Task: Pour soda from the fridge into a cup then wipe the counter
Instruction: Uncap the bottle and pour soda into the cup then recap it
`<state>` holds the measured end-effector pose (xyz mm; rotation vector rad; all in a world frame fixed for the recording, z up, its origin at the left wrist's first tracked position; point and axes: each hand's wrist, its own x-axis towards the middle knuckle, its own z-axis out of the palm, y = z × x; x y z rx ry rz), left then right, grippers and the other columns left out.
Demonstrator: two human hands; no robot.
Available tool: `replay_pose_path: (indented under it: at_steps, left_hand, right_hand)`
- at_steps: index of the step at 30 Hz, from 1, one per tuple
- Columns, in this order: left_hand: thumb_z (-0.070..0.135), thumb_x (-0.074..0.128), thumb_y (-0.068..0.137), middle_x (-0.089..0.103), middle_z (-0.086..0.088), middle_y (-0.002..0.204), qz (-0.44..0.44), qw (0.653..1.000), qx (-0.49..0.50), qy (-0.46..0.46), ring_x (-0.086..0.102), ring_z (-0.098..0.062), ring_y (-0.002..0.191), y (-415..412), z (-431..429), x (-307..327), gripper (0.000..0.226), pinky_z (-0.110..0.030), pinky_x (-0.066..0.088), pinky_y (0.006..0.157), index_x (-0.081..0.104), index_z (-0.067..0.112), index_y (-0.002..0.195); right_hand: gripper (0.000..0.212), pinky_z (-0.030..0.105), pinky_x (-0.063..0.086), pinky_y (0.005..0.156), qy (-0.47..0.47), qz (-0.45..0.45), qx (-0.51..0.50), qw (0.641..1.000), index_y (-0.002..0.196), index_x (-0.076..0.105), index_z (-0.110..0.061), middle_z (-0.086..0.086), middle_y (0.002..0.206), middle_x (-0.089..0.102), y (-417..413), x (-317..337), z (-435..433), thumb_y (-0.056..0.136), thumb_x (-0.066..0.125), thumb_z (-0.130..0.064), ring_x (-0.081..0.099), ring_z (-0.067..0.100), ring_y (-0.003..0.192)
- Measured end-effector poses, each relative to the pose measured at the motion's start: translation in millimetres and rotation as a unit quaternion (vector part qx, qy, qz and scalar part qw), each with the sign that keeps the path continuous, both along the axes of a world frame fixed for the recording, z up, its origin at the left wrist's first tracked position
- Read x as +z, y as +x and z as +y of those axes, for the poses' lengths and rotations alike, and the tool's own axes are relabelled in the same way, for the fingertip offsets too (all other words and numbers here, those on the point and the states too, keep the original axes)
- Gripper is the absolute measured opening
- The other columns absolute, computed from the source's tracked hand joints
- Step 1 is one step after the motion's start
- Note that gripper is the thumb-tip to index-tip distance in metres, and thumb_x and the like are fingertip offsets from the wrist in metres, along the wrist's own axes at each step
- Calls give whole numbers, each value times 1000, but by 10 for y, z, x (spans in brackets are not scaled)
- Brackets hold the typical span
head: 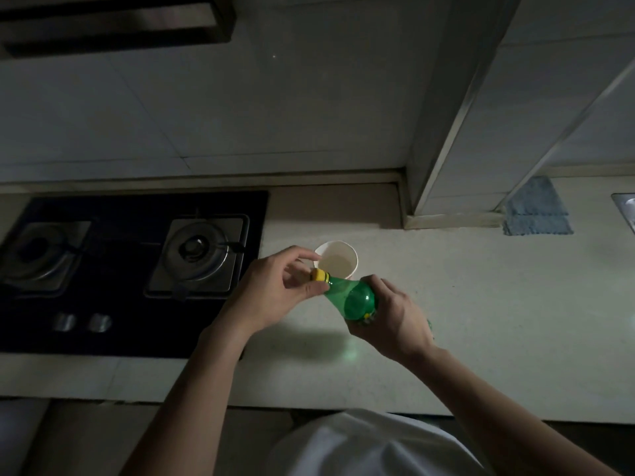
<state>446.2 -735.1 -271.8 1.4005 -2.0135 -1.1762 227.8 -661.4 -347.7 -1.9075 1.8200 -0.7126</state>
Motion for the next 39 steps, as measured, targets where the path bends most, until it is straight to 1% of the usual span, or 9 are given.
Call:
replay_pose_path:
  at_steps: [2, 5, 7, 10, 14, 18, 22, 32, 39]
  left_hand:
    - [72, 70, 63, 71, 12, 78, -6, 999, 31, 28, 68, -7, 63, 28, -18, -18, 47, -34, 58, 68, 66, 34, 92]
    - [72, 68, 65, 72, 8, 73, -6, 999, 45, 31, 71, -11, 64, 46, -30, -93, 47, -44, 59, 69, 68, 30, 85]
    - [69, 68, 65, 72, 8, 77, 5, 999, 47, 21, 71, -9, 72, 52, -48, -127, 40, -43, 59, 72, 68, 34, 87]
    - [65, 73, 67, 72, 11, 80, 17, 1000, 26, 0, 70, -9, 74, 27, -73, -132, 33, -42, 60, 72, 69, 38, 85]
    - [41, 75, 80, 70, 9, 81, 13, 1000, 1, -28, 68, -11, 73, -38, -70, -139, 18, -36, 58, 71, 67, 30, 91]
    - [46, 56, 93, 69, 4, 74, -32, 999, -28, 20, 68, -8, 65, -79, -10, -121, 22, -39, 58, 66, 53, 25, 95]
    - [51, 45, 96, 66, 0, 60, -90, 996, -5, -8, 64, -7, 55, -178, 86, -107, 26, -35, 54, 63, 42, 27, 87]
    - [43, 47, 98, 55, -2, 56, -55, 997, -49, -28, 54, -11, 48, -194, 171, -156, 25, -43, 49, 54, 41, 22, 86]
    - [45, 38, 100, 53, 3, 66, -139, 988, 63, -37, 53, -22, 63, -347, 155, -163, 31, -35, 37, 55, 35, 21, 81]
  right_hand:
    - [52, 28, 47, 58, -25, 46, -14, 999, 108, 56, -25, -5, 89, 63, 33, -26, 5, 64, 78, -42, 59, 18, 72]
    - [55, 30, 47, 62, -62, 128, -24, 990, 110, 57, -23, -3, 87, 63, 39, 13, -30, 62, 79, -39, 60, 20, 73]
    - [55, 30, 48, 63, -62, 148, -18, 987, 110, 58, -23, -3, 87, 63, 4, 55, -75, 63, 77, -42, 60, 19, 73]
    - [54, 30, 50, 64, -18, 102, 8, 995, 111, 56, -26, -6, 90, 63, -67, 80, -134, 65, 75, -46, 59, 16, 75]
    - [51, 30, 51, 57, 9, 65, 16, 998, 109, 55, -28, -8, 90, 63, -113, 90, -120, 66, 75, -47, 59, 15, 72]
    - [50, 30, 51, 62, -16, 109, 8, 994, 110, 55, -25, -6, 89, 62, -109, 53, -32, 70, 71, -50, 58, 15, 72]
    - [56, 30, 49, 65, -49, 180, -32, 982, 114, 56, -22, -3, 89, 62, -57, 42, 58, 67, 77, -44, 59, 17, 73]
    - [49, 27, 52, 57, 64, 37, 29, 997, 110, 51, -29, -10, 92, 60, -125, 58, 119, 71, 73, -49, 59, 11, 71]
    - [56, 29, 43, 63, -71, 201, -33, 976, 110, 57, -21, -3, 88, 60, -73, 80, 119, 64, 79, -44, 58, 18, 73]
